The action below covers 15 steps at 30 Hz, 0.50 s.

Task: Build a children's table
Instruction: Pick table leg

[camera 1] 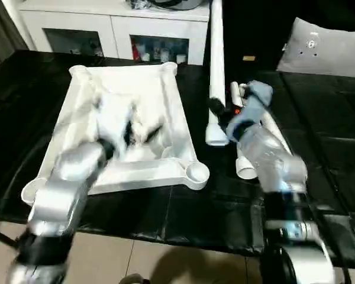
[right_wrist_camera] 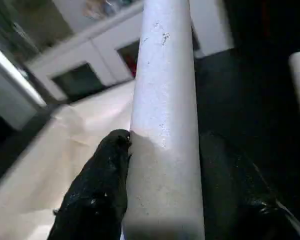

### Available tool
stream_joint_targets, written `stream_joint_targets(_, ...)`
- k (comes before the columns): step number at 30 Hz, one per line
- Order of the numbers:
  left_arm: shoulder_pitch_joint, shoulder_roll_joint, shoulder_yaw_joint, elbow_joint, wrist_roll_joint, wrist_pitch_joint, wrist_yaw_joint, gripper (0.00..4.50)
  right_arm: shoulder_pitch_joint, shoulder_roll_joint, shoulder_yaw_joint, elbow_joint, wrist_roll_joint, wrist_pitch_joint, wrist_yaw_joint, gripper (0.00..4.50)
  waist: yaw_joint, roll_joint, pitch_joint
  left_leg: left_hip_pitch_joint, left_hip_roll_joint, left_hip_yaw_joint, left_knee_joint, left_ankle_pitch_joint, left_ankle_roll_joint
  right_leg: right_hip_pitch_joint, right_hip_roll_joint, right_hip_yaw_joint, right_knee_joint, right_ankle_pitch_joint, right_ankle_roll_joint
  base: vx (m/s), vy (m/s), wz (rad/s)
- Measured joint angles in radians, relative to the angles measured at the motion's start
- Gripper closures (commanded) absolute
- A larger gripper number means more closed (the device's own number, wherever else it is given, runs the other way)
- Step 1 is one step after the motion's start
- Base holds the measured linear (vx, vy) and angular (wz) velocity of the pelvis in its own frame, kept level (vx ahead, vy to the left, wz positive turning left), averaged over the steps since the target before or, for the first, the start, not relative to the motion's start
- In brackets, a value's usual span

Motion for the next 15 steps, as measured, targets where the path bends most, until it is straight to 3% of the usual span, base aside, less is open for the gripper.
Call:
stream_joint_targets(5,-0.071,-0.061,0.051,0.011,-0.091,0.036,0.011,0.0,0.051,-0.03,0.005,-0.043,0.101,-0.004,0.217,2.69,0.011,-0.001,0.001,0.0,0.0,0.001,0.0,0.001,0.007,0.0,0.0,0.0,0.0,0.0,0.0,0.0,0.0,0.0)
stream_joint_targets(9,-0.105,-0.145,0.108,0.014,-0.248,0.117,0.001,0.0,0.06,-0.052,-0.029,-0.064,0.219,0.046,0.349,2.69,0.021,-0.004,0.002,-0.001,0.0,0.001,0.0,0.002,0.01,0.0,-0.001,-0.001,0.0,0.0,-0.001,0.0,0.0,0.0)
stream_joint_targets(12,-0.114,-0.179,0.125,0.014,-0.329,0.161,-0.009,0.0,0.094,-0.059,-0.026,-0.076,0.257,0.064,0.409,2.69,0.028,-0.007,0.002,-0.002,0.0,0.001,0.001,0.003,0.012,0.0,-0.001,-0.001,0.0,0.001,-0.001,0.0,0.0,0.0)
stream_joint_targets(15,-0.116,-0.182,0.122,0.014,-0.357,0.181,-0.024,0.0,0.122,-0.066,-0.013,-0.089,0.268,0.063,0.44,2.69,0.03,-0.007,0.002,-0.003,0.0,0.001,0.001,0.007,0.017,-0.001,-0.001,-0.001,0.0,0.001,-0.001,0.0,0.0,0.0)
